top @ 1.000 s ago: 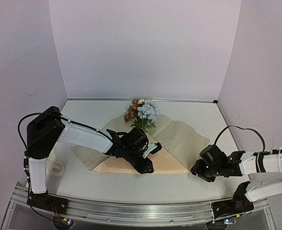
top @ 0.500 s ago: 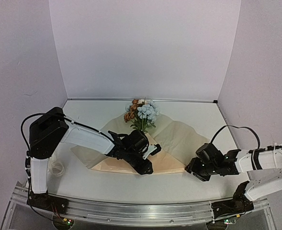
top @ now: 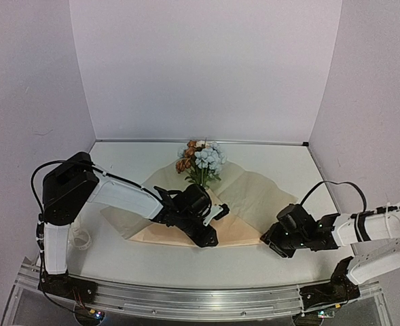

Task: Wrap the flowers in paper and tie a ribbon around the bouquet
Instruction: Pick up the one-fourth-folded wrapping paper from the center of the board, then fold the one-fourth-folded wrapping paper at the center of the board.

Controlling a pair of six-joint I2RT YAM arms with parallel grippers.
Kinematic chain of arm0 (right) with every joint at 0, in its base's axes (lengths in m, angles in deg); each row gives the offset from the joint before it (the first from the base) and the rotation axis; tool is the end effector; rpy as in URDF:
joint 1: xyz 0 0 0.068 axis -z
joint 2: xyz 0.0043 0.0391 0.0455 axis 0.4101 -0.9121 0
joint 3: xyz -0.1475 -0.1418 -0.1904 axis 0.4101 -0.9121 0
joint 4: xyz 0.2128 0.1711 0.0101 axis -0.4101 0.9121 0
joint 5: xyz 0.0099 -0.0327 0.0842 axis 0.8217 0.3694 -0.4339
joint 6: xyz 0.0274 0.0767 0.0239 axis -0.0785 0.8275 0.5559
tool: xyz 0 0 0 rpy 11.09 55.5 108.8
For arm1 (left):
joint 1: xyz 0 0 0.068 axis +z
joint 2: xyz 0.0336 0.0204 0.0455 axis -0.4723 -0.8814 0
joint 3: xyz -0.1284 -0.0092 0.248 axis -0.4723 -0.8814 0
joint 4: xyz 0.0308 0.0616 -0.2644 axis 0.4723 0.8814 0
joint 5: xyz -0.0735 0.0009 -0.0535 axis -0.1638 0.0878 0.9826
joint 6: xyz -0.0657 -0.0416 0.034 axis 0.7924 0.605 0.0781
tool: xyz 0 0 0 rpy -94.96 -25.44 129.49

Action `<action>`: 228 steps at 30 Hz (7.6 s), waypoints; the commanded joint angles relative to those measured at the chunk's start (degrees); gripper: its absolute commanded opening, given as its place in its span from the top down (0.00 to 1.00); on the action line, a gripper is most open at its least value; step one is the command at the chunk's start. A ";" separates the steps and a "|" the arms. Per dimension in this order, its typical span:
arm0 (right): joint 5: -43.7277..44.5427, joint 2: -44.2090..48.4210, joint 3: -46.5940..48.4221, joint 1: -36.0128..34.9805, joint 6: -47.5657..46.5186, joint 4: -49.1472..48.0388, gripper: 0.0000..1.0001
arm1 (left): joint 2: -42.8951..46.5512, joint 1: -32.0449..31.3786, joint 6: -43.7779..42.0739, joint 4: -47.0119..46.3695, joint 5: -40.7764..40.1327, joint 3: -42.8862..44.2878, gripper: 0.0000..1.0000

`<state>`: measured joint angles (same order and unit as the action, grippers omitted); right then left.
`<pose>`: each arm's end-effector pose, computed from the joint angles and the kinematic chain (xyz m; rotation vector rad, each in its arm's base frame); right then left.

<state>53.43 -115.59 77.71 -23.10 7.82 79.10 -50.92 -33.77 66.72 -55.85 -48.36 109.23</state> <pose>0.1617 0.1723 0.0971 0.6311 2.6199 0.7749 0.1929 -0.4081 0.0944 1.2573 2.4007 -0.8307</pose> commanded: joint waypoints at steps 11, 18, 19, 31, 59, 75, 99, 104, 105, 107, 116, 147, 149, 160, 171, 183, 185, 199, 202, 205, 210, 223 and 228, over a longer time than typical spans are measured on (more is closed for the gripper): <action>2.39 -3.98 -2.78 -0.32 1.01 -11.11 0.68 | -0.63 -0.27 0.16 -1.56 0.43 0.08 0.76; 3.57 -0.62 -3.92 -0.34 -0.85 -11.34 0.85 | -0.98 -0.27 0.24 -1.56 0.49 0.16 0.76; 3.59 0.00 -3.95 -0.30 -1.62 -10.91 0.86 | -1.01 -0.27 0.28 -1.61 0.53 0.17 0.76; 1.85 3.21 -2.27 -0.39 -7.46 -7.34 1.00 | -1.39 -0.31 0.74 -1.40 1.10 1.56 0.76; 1.87 17.98 2.51 -1.10 -17.29 17.66 1.00 | -10.45 -6.31 -6.04 2.06 -3.30 15.05 0.80; 6.61 21.24 8.59 -1.43 -29.52 33.20 1.00 | 9.35 -2.88 1.39 -2.71 -3.15 -2.80 0.75; -6.74 18.34 18.01 -1.54 -38.55 41.88 1.00 | -12.97 -1.28 -17.33 0.45 -4.13 26.53 0.81; -7.88 16.86 19.22 -1.61 -38.87 42.69 1.00 | -18.45 -1.52 -19.22 1.25 -4.84 32.12 0.81; -7.79 16.65 19.40 -1.63 -38.87 42.69 1.00 | -19.18 -1.57 -19.42 1.26 -4.91 32.77 0.81; -7.30 16.35 19.96 -1.68 -38.99 42.77 1.00 | -20.35 -1.73 -19.55 1.17 -5.29 33.64 0.81; -2.35 15.68 24.17 -4.03 -41.70 45.45 1.00 | -21.05 -1.94 -18.35 -1.44 -6.75 32.91 0.79; 3.33 15.81 25.12 -8.16 -44.68 45.67 1.00 | -11.84 -0.69 -9.64 -17.32 -10.79 21.86 0.61; 4.29 16.39 24.61 -8.17 -44.94 46.41 1.00 | -8.01 -0.23 -8.39 -18.40 -9.60 18.49 0.59; 6.00 17.21 24.23 -8.38 -46.99 50.18 1.00 | 16.54 0.36 2.12 -14.63 -6.28 -4.78 0.57; 6.30 9.18 29.20 -10.95 -48.26 50.07 1.00 | 32.37 -1.58 11.75 -8.92 5.44 -30.01 0.79; -1.50 -1.60 37.92 -13.61 -47.89 45.63 1.00 | 22.25 -2.01 11.38 -9.46 0.67 -29.06 0.91; -4.71 -4.07 39.02 -13.61 -47.06 43.47 1.00 | 21.81 -2.03 11.56 -9.64 -0.22 -29.20 0.91; -20.80 -19.67 43.55 -13.63 -40.80 27.15 1.00 | 22.90 -1.96 12.05 -9.28 -3.13 -29.22 0.90; -22.75 -21.68 43.87 -13.54 -41.01 25.82 1.00 | 25.00 -1.64 12.32 -7.93 -4.57 -29.07 0.87; -24.06 -23.41 43.87 -13.15 -41.14 24.91 1.00 | 29.04 0.13 13.52 -6.81 -4.57 -29.33 0.82; -25.75 -25.54 43.47 -12.88 -40.83 22.53 0.99 | 36.34 5.86 17.62 -6.68 -2.02 -28.87 0.69; -28.83 -29.64 40.42 -11.01 -37.20 12.95 0.94 | 28.44 14.29 26.58 -17.67 4.69 -22.85 0.42; -29.49 -28.47 37.85 -9.85 -36.23 10.54 0.98 | 23.10 16.07 26.81 -18.37 7.78 -20.12 0.39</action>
<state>25.31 -144.93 117.50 -33.81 -29.68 93.66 -24.97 -18.95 92.06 -70.11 -44.48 85.36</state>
